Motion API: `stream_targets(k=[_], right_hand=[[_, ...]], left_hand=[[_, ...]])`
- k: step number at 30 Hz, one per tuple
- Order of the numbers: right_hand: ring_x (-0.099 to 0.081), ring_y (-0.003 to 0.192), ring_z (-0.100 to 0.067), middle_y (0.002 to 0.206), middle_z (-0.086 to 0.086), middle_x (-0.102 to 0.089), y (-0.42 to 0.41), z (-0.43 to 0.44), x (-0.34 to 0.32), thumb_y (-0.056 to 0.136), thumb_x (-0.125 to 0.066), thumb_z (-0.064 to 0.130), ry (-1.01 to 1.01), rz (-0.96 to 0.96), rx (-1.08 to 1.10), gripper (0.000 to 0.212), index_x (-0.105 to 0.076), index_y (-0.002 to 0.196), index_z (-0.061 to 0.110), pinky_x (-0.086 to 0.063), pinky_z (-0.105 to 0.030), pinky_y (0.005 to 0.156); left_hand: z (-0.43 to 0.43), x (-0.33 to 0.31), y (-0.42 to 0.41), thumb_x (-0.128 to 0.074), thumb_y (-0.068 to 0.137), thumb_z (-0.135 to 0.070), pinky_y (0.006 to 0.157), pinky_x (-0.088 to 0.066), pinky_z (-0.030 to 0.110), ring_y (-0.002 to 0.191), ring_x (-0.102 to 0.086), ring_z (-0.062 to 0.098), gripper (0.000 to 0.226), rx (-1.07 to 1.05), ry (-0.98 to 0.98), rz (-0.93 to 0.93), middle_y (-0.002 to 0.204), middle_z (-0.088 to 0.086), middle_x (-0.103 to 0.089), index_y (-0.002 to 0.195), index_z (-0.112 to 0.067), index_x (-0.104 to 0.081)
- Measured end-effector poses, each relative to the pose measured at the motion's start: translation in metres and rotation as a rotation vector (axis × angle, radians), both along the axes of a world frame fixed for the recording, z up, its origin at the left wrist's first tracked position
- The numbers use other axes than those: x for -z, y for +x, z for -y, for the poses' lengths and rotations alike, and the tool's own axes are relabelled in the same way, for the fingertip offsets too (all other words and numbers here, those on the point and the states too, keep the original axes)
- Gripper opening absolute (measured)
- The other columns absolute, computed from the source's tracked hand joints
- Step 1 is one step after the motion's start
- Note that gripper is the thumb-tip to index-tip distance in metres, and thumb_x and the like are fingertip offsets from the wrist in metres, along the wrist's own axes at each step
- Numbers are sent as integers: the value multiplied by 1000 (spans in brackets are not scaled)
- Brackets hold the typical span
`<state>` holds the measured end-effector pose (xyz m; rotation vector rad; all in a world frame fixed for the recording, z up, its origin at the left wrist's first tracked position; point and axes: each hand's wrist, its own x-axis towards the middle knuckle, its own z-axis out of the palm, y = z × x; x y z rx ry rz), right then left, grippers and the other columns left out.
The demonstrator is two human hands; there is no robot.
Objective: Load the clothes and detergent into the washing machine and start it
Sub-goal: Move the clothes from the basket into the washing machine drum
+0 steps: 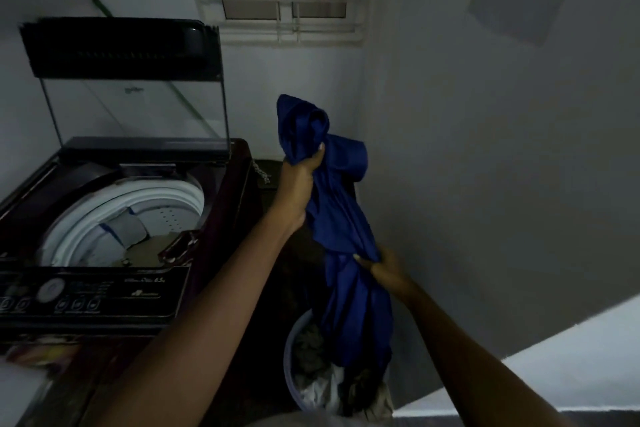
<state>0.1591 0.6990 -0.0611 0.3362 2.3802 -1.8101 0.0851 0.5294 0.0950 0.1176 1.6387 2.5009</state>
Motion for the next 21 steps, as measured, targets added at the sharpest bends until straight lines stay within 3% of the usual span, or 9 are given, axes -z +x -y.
stream_targets(k=[2,4,6,8,9,10,14,18,21], right_hand=[[-65,97,-21,110,-9,-64,-3,-18,-16,90,-59,2,81,-60,59,24,-63,114,5,-48,-7,67],[-63,98,-24,106,-8,-64,-7,-34,-41,83,-50,13,170,-141,117,33,-64,110,1,-49,-19,73],[-62,89,-22,97,-8,-67,-15,-37,-71,73,-43,20,214,-210,144,39,-66,99,3,-48,-31,77],[-61,83,-20,90,-8,-68,-29,-31,-97,75,-43,17,259,-285,132,31,-66,91,3,-48,-32,73],[-61,81,-20,88,-7,-68,-34,-23,-112,78,-44,11,281,-315,115,25,-66,89,4,-48,-31,71],[-61,81,-20,87,-6,-68,-41,-17,-121,82,-44,5,299,-335,105,23,-66,87,6,-49,-31,71],[-62,80,-22,86,-7,-68,-55,18,-150,84,-42,-2,295,-392,72,26,-65,86,9,-50,-32,70],[-61,84,-14,90,-1,-65,-50,41,-167,86,-40,-10,42,-370,-17,34,-63,93,14,-52,-26,77],[-63,104,-8,115,2,-65,-41,29,-167,86,-63,-4,-160,-332,-181,42,-58,122,17,-51,-18,88]], left_hand=[[19,11,-7,-59,98,-17,80,-53,16,99,-65,9,22,-25,-219,-122,108,-7,-67,119,-22,-59],[35,33,-16,-67,92,-28,90,-48,12,113,-59,7,46,36,-478,-248,125,-7,-62,134,-21,-51],[42,54,-17,-77,72,-58,98,-48,22,121,-56,11,77,137,-775,-326,133,-6,-58,135,-23,-50],[40,73,-14,-70,49,-88,103,-47,38,124,-52,19,106,226,-1147,-376,133,0,-55,137,-31,-48],[35,78,-8,-66,43,-92,106,-44,41,126,-47,22,116,270,-1261,-362,135,2,-52,140,-33,-44],[30,80,0,-69,39,-90,108,-42,40,128,-45,21,120,315,-1275,-340,136,1,-51,141,-32,-44],[5,88,18,-95,47,-53,102,-51,32,116,-62,8,92,369,-717,-119,123,-10,-66,128,-24,-61],[-7,81,22,-94,61,-33,94,-53,27,106,-64,10,75,71,-466,48,121,-5,-66,127,-21,-61],[-8,68,15,-81,76,-9,87,-55,29,102,-65,16,51,-163,-339,96,114,1,-67,123,-13,-62]])
